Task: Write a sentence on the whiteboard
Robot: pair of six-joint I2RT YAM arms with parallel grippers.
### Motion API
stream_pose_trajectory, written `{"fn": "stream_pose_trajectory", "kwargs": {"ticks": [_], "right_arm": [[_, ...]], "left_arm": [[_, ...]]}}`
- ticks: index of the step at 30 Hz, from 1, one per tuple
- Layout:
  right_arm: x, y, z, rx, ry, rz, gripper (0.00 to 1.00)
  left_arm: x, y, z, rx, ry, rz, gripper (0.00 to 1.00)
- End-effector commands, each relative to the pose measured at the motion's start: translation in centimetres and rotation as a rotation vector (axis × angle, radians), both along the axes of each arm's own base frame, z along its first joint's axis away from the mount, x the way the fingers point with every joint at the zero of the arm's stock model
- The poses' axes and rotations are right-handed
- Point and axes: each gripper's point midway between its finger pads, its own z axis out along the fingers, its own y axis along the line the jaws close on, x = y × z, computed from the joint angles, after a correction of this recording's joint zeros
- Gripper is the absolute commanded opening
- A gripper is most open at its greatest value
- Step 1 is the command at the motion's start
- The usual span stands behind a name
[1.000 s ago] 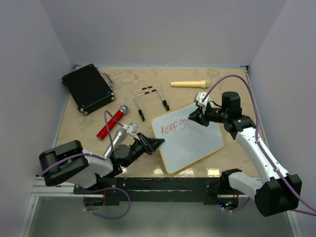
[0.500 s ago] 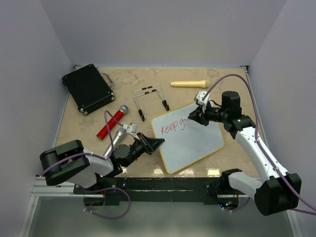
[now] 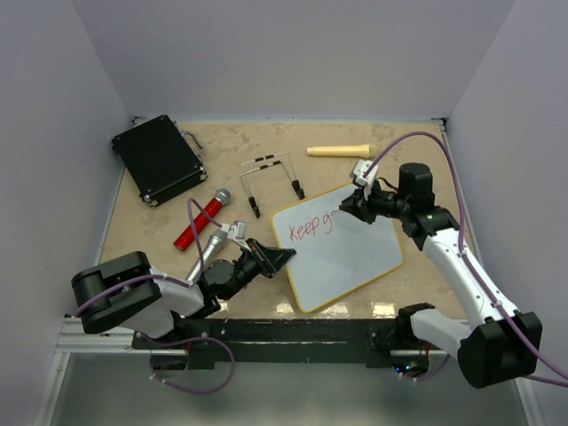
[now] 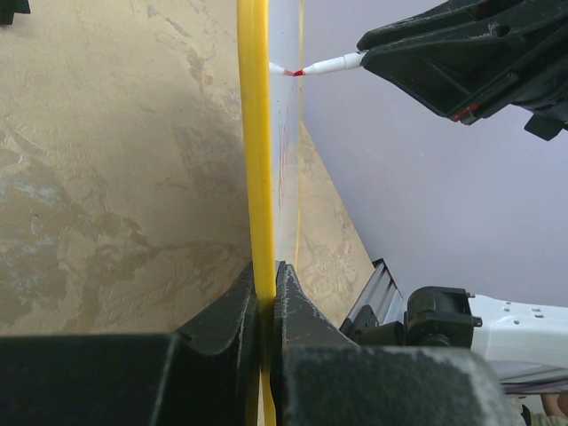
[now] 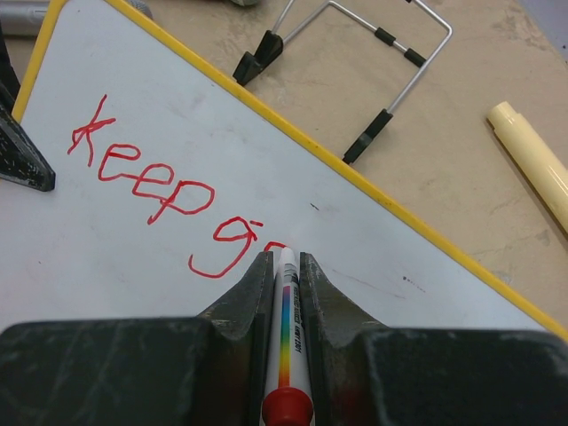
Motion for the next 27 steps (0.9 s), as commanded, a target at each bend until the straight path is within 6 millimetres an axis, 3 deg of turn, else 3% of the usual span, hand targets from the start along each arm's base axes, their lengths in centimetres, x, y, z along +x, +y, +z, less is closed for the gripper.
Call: {"fn": "stream_pose_trajectory", "kwargs": {"ticks": [1,14,27], "right_arm": [[0.6,-0.6,0.0,-0.035,-0.029,-0.04,0.0],[-1.0,-0.2,-1.3,-0.062,0.02,0.052,0.0],[-0.9,1.1,0.4,-0.002,0.005,0.114,0.0]], "left_arm": [[-0.1,-0.3,1.5,0.004,-0.093,-0.025,0.0],[0.0,-0.3,1.6,0.001,-0.095,-0.024,0.0],[-0.1,-0.5,1.4,0.002,-0.092,-0.037,0.0]]}}
